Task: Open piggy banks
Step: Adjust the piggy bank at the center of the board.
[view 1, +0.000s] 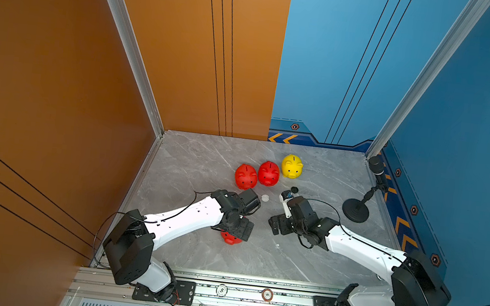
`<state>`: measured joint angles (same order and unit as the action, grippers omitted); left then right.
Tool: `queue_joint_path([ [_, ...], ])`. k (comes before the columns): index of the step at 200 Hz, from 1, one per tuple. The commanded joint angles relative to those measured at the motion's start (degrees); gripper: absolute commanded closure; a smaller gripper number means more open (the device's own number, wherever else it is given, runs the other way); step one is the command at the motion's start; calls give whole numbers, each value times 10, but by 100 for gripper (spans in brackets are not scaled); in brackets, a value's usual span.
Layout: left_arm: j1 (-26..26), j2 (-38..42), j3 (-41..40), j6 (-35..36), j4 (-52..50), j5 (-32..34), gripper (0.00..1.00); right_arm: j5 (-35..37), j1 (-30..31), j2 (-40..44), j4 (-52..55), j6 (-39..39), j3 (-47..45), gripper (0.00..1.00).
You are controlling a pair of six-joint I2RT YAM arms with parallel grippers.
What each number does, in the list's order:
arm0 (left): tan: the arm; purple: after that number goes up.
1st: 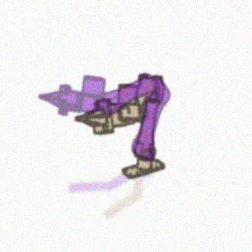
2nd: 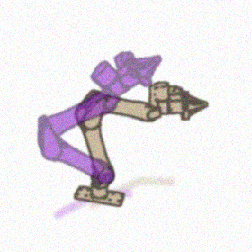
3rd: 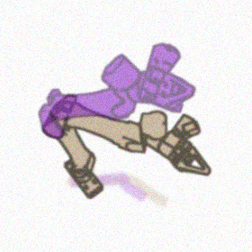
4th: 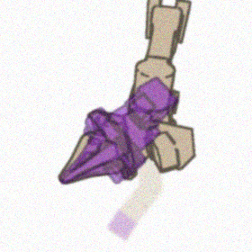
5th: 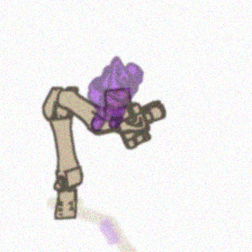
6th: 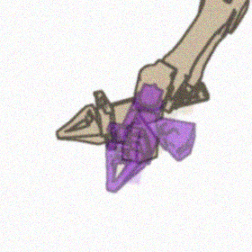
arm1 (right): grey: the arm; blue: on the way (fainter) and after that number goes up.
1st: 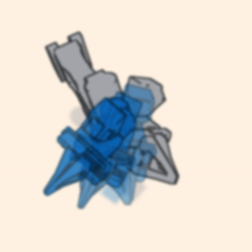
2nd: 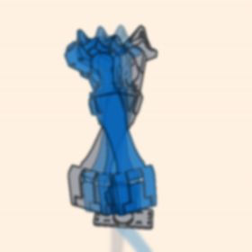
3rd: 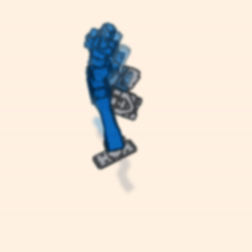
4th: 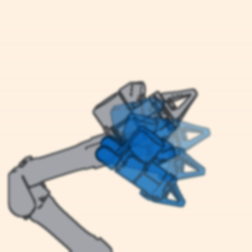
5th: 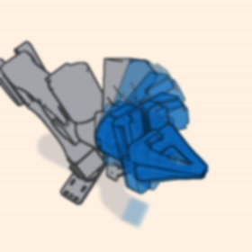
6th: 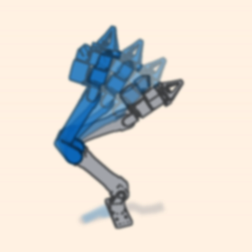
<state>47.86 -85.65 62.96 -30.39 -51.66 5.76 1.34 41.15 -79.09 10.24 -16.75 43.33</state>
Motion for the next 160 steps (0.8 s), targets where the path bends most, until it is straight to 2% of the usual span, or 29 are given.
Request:
queue_joint_path([
  [1,0,-6,-15,13,-1,-10,1,13,-4,-11,32,1,30,0],
  [36,-14,12,-29,32,18,-43,13,30,-5,-15,51,2,48,0],
  [40,-16,16,-30,34,21,-48,19,33,-5,-15,52,2,48,0],
  [78,-42,50,-35,55,55,-120,36,37,-5,-16,56,-2,50,0],
  [111,-60,61,-61,65,93,-203,44,38,-6,-16,65,4,56,0],
  [128,-66,70,-80,49,150,-266,44,38,-5,-12,70,7,58,0],
  [137,-68,73,-89,36,183,-296,44,39,-25,-7,72,8,58,0],
  [160,-69,70,-104,12,238,-340,44,42,-44,18,77,8,49,0],
])
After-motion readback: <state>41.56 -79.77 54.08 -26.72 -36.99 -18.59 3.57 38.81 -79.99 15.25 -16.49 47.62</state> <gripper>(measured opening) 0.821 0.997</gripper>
